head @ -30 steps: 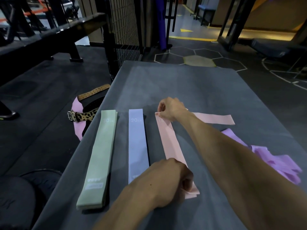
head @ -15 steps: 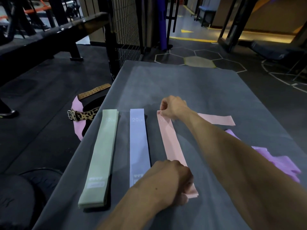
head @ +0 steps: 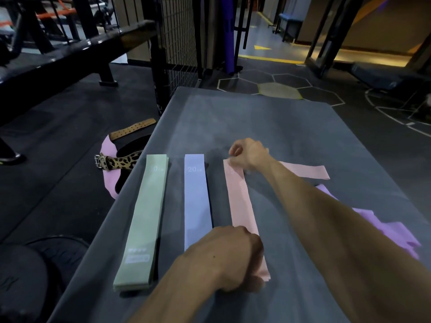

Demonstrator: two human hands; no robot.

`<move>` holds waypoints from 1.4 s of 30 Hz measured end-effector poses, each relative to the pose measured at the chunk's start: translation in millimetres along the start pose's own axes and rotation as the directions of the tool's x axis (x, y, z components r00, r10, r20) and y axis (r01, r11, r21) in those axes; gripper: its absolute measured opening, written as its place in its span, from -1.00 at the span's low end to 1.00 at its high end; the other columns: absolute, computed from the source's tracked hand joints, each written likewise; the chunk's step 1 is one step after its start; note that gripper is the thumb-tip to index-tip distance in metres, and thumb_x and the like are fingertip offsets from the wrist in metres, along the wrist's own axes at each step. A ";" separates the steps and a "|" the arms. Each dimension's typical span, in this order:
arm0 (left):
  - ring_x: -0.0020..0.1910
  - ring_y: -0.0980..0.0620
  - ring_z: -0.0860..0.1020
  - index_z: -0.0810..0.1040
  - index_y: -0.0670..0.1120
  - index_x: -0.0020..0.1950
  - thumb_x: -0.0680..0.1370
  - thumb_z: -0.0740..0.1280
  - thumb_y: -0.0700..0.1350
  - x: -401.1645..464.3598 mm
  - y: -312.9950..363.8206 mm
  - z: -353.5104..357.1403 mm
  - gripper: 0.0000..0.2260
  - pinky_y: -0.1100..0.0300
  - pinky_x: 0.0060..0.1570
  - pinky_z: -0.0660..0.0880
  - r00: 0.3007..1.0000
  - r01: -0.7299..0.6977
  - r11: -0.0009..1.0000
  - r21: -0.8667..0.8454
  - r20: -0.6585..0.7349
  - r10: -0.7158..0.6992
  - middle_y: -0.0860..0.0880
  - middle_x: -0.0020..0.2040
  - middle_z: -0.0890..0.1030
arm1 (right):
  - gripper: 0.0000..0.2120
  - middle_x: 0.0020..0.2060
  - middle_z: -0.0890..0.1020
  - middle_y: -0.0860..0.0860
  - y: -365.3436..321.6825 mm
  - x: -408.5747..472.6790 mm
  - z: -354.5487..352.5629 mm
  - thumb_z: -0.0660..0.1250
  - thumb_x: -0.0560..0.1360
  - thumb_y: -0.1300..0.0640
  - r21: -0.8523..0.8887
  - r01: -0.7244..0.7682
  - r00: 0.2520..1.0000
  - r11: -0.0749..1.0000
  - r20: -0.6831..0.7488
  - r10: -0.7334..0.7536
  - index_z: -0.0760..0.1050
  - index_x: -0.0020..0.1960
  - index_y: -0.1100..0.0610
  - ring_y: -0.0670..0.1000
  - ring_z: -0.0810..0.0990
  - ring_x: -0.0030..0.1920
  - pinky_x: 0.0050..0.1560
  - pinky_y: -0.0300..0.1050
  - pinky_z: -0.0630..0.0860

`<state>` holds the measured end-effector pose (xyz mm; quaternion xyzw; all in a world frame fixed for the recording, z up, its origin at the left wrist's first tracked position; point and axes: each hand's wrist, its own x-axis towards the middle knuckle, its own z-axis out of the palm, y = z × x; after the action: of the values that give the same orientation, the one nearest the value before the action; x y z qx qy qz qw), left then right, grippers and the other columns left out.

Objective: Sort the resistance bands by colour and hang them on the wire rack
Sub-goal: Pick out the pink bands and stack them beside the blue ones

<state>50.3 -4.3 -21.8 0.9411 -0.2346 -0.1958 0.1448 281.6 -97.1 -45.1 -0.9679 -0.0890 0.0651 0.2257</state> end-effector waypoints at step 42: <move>-0.04 0.30 0.47 0.37 0.22 0.15 0.40 0.54 0.10 12.9 40.3 -22.5 -0.55 0.31 -0.19 0.42 0.572 -0.150 0.962 -0.229 -0.813 -0.104 0.30 0.10 0.46 | -0.67 -0.39 0.50 0.05 69.1 -202.6 -83.1 0.36 0.57 0.03 0.784 0.247 0.936 0.569 -0.345 0.069 0.61 -0.19 0.28 0.00 0.41 -0.31 -0.23 -0.06 0.33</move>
<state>55.2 -40.8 8.9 0.8919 -0.1238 0.2332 0.3671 107.6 -234.3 15.3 -0.7438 -0.0582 -0.0798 0.6611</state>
